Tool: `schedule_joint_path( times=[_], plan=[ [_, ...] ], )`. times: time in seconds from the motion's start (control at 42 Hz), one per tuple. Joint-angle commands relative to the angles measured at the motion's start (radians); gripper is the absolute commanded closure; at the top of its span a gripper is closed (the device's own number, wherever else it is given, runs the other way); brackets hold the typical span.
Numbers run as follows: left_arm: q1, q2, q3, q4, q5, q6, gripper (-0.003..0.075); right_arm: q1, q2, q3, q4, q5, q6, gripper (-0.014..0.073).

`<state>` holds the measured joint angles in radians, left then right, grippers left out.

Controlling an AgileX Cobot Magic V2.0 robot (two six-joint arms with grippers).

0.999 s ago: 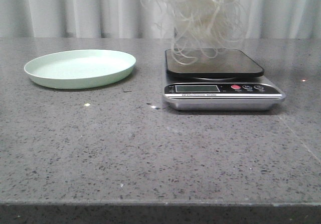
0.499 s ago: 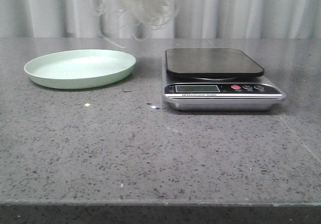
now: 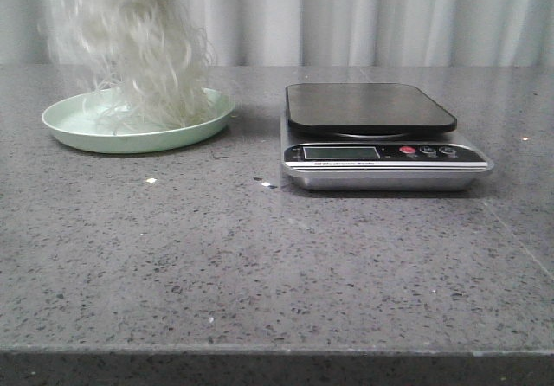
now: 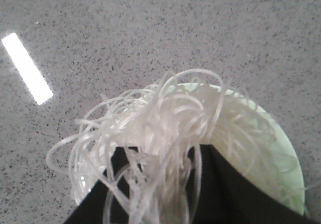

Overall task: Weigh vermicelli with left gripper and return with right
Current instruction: 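Lift the vermicelli with the right gripper and carry it over the plate, then lower the vermicelli onto the plate, open the right gripper and lift away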

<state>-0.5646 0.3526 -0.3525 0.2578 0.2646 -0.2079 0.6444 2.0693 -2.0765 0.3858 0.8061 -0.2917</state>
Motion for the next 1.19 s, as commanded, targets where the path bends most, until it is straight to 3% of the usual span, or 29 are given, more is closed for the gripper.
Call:
schedule_joint_path(
  times=[0.0, 0.737, 0.856, 1.047, 1.165],
  plan=[
    [0.002, 0.004, -0.029, 0.005, -0.083, -0.009, 0.0584, -0.002, -0.047, -0.038, 0.03, -0.039, -0.004, 0.0442],
    [0.002, 0.004, -0.029, 0.005, -0.083, -0.009, 0.0584, -0.002, 0.019, -0.037, 0.025, 0.042, -0.004, 0.0437],
    [0.002, 0.004, -0.029, 0.005, -0.083, -0.009, 0.0584, -0.002, 0.015, -0.037, 0.025, 0.049, -0.004, 0.0345],
    [0.002, 0.004, -0.029, 0.005, -0.083, -0.009, 0.0584, -0.002, 0.005, -0.037, 0.025, 0.068, -0.004, 0.0084],
    [0.002, 0.004, -0.029, 0.005, -0.083, -0.009, 0.0584, -0.002, -0.008, -0.037, 0.025, 0.082, -0.004, 0.0044]
  ],
)
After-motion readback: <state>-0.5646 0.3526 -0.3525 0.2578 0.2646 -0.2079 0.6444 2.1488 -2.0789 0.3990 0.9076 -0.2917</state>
